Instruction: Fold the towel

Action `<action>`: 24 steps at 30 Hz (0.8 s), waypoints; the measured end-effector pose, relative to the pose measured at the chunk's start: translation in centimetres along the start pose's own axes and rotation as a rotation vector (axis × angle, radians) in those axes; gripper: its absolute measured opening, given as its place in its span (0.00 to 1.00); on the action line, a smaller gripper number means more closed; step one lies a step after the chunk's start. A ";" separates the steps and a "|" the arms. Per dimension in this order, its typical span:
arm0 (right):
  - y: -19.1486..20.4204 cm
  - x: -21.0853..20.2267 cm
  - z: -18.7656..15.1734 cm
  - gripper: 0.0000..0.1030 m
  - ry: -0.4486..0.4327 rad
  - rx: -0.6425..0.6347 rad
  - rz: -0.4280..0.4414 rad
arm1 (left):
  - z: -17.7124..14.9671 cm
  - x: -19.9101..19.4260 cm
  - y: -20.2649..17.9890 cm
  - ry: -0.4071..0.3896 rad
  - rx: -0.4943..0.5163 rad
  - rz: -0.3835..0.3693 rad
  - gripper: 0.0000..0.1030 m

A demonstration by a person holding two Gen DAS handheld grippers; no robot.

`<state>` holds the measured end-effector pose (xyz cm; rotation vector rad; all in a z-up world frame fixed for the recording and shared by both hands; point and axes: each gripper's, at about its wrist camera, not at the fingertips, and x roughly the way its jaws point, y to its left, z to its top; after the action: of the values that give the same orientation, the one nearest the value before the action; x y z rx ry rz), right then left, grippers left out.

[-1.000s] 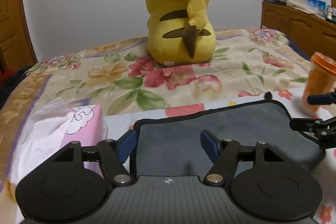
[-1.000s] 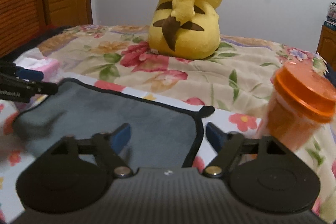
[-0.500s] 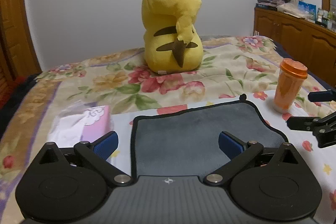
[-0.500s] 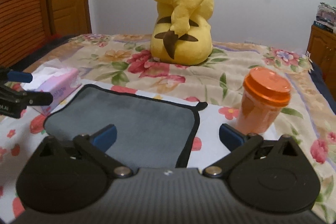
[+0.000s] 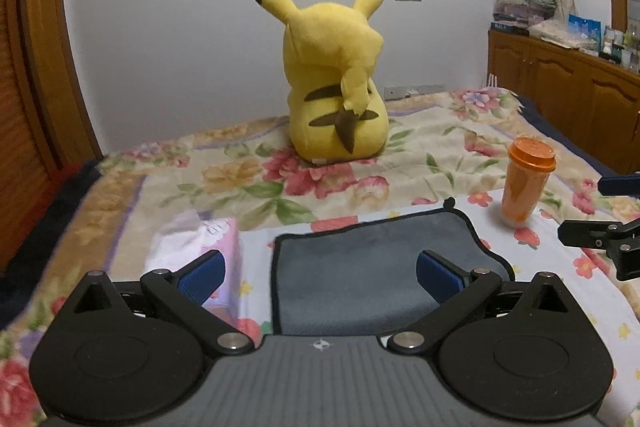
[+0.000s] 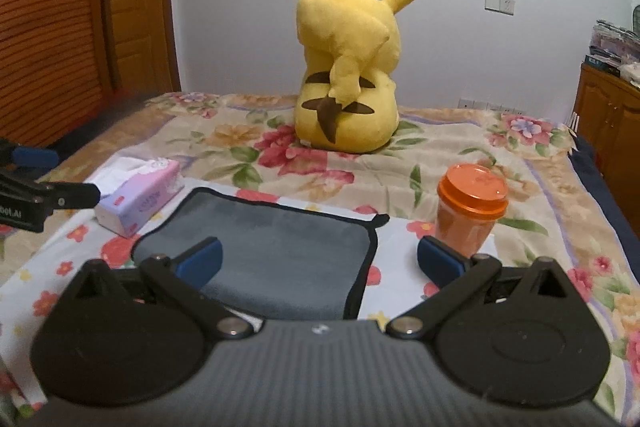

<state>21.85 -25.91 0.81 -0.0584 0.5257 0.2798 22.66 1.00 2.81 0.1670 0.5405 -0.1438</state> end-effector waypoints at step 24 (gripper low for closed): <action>1.9 -7.6 -1.4 1.00 -0.042 0.039 0.001 | -1.4 -10.0 -2.4 -0.026 0.037 -0.004 1.00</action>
<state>14.36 -26.11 3.49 -0.0142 0.4891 0.2716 13.09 -0.10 6.52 0.1997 0.5122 -0.1600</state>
